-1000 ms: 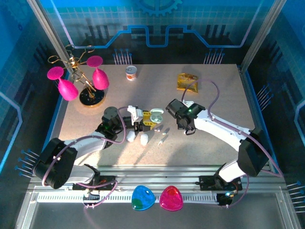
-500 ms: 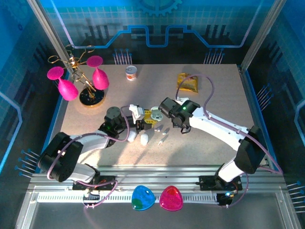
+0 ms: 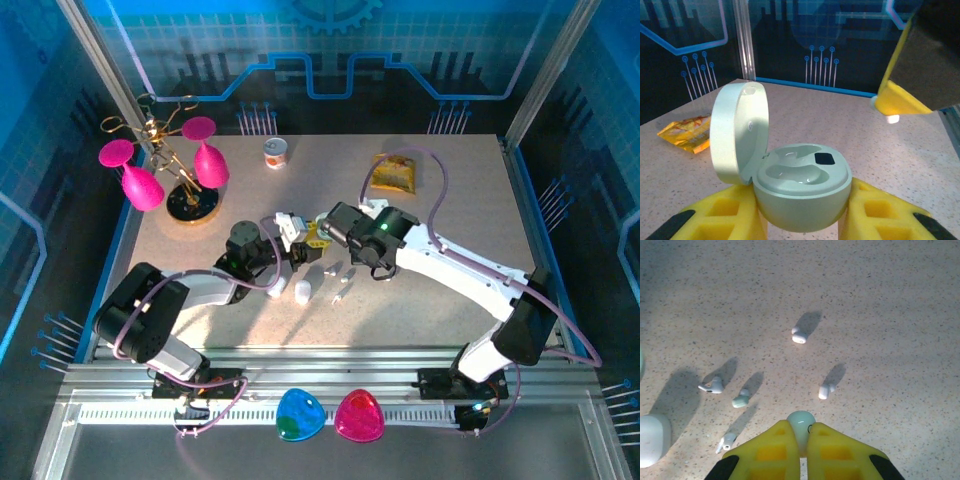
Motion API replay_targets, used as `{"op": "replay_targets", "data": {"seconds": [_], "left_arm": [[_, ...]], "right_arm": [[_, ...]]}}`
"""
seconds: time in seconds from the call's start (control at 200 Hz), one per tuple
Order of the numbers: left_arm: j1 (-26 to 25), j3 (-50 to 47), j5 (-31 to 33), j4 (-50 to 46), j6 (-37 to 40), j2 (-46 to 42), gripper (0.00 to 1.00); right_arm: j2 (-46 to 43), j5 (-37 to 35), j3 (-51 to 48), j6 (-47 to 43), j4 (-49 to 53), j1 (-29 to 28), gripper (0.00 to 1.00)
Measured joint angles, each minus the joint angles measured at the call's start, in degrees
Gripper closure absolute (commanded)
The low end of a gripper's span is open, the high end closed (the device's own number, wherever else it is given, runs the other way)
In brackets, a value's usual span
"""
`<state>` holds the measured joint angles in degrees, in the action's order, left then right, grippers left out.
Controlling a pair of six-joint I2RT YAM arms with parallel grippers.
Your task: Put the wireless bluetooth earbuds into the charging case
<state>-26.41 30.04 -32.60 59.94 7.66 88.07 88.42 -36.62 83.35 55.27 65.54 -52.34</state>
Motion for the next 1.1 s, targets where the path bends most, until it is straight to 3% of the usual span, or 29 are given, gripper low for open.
{"op": "replay_targets", "data": {"seconds": [0.41, 1.101], "left_arm": [[-2.36, 0.70, 2.32, 2.29, 1.55, 2.80, 0.81], [-3.87, 0.70, 2.40, 0.46, 3.02, 0.57, 0.81]], "right_arm": [[-0.11, 4.96, 1.99, -4.00, -9.51, -2.10, 0.98], [2.82, 7.06, 5.49, -8.39, -14.51, -1.97, 0.98]]}}
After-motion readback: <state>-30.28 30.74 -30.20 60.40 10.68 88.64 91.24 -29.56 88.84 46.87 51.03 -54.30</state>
